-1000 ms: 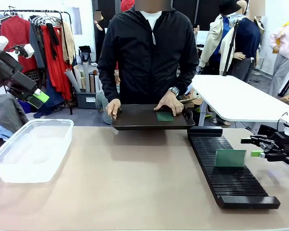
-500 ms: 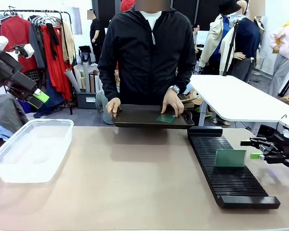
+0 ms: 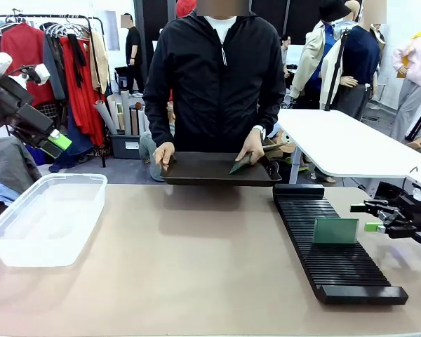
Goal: Sort PCBs into racks and boxes based on the side picked up.
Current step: Pick up the Blank PCB handed by the Human.
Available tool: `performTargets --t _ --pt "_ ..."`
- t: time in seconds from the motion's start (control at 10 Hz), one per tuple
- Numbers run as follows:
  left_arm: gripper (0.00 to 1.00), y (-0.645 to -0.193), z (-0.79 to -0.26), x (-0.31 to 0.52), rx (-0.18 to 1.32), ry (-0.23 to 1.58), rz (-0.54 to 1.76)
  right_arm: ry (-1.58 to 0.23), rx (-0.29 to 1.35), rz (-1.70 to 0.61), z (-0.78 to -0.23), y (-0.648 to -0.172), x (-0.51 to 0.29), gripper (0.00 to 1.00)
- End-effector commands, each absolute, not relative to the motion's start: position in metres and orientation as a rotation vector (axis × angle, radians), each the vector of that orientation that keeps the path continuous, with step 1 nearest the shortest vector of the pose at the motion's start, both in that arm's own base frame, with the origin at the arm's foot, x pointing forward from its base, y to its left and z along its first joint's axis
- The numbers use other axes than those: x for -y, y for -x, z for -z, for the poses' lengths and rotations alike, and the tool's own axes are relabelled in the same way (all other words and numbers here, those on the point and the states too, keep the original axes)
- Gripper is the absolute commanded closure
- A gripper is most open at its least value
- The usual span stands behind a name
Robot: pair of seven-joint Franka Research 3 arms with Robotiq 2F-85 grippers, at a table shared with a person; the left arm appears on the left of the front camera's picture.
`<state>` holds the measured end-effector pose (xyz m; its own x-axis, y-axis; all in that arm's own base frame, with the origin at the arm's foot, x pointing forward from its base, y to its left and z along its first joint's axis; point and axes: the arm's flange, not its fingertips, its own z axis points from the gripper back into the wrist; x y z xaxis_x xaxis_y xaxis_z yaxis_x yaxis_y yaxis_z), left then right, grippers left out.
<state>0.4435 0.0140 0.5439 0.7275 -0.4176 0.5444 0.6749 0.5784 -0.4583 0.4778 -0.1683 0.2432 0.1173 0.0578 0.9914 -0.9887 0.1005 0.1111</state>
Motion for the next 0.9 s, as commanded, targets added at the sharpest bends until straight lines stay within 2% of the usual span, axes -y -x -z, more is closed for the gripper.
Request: performTargets --t 0.0,0.5,0.8 --pt "0.00 -0.443 -0.545 -0.014 0.406 0.705 0.664 -1.138 1.125 -1.091 -0.246 -0.479 0.170 0.00" --pt "0.00 -0.443 -0.545 -0.014 0.406 0.705 0.664 -1.144 1.124 -1.084 -0.243 -0.478 0.168 0.00" --pt "0.00 -0.443 -0.545 -0.014 0.406 0.705 0.664 -1.108 1.124 -1.006 -0.296 -0.478 0.162 0.00"
